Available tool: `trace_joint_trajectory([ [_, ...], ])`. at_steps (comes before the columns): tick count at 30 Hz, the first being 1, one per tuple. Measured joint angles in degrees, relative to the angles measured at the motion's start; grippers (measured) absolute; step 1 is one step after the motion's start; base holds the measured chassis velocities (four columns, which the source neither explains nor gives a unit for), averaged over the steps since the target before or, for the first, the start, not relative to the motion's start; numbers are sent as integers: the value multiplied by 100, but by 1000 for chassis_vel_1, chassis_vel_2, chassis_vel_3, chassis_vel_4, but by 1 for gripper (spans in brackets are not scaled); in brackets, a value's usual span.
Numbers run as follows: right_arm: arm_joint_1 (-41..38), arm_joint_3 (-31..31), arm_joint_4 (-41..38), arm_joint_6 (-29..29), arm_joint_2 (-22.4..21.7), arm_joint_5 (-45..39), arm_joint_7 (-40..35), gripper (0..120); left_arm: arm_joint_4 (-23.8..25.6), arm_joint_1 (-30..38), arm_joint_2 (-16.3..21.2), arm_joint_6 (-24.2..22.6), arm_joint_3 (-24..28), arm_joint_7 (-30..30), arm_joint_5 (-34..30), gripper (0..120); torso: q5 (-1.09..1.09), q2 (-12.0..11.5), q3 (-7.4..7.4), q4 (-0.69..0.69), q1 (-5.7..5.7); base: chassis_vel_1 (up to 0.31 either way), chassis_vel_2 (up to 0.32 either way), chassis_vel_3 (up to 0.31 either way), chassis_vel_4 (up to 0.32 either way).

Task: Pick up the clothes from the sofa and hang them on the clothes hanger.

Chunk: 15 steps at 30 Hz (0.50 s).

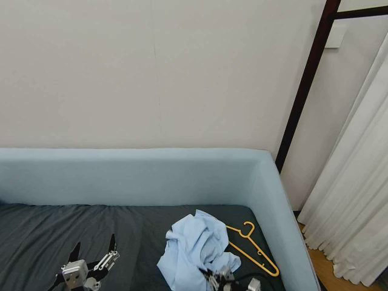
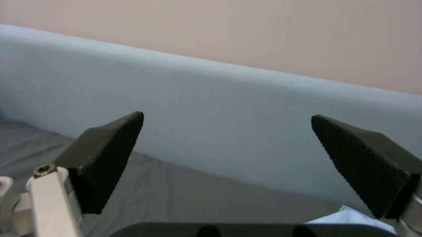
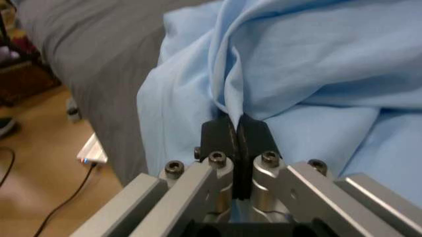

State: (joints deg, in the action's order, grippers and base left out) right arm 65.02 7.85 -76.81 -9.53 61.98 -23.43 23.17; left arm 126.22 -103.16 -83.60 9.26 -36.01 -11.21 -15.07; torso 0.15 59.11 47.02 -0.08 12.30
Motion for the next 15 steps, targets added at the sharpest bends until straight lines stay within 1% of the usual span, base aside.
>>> trace_joint_trajectory([
  [3,145,-13,-250,185,-99,17,197,12,-6,-4,19,1,-3,1,-14,100,0,0,0,0,0,0,0,0,0],
  [4,172,-63,-335,210,-140,-54,471,17,-11,-4,29,5,-15,1,-23,100,0,0,0,0,0,0,0,0,0],
  [5,172,-63,-335,210,-140,-54,471,17,-11,-4,29,5,-15,1,-23,100,0,0,0,0,0,0,0,0,0],
  [7,189,-229,-500,245,-235,-237,1389,26,-28,-6,50,21,-29,-1,-39,100,0,0,0,0,0,0,0,0,0],
  [9,173,-362,-675,357,-353,-500,2065,34,-45,-3,64,32,-39,-3,-44,100,0,0,0,0,1,0,0,0,0],
  [10,173,-362,-675,357,-353,-500,2065,34,-45,-3,64,32,-39,-3,-44,100,0,0,0,0,1,0,0,0,0],
  [11,136,-458,-801,490,-438,-791,2527,39,-55,3,75,35,-43,-5,-47,100,0,0,1,-1,1,0,0,0,0],
  [13,35,-628,-943,741,-507,-1336,3044,49,-75,23,82,36,-46,-6,-52,100,0,0,1,-1,1,0,0,0,0],
  [14,35,-628,-943,741,-507,-1336,3044,49,-75,23,82,36,-46,-6,-52,100,0,0,1,-1,1,0,0,0,0],
  [15,-62,-691,-975,835,-524,-1666,3156,54,-88,36,82,35,-46,-8,-53,100,0,0,1,-1,1,0,0,0,0],
])
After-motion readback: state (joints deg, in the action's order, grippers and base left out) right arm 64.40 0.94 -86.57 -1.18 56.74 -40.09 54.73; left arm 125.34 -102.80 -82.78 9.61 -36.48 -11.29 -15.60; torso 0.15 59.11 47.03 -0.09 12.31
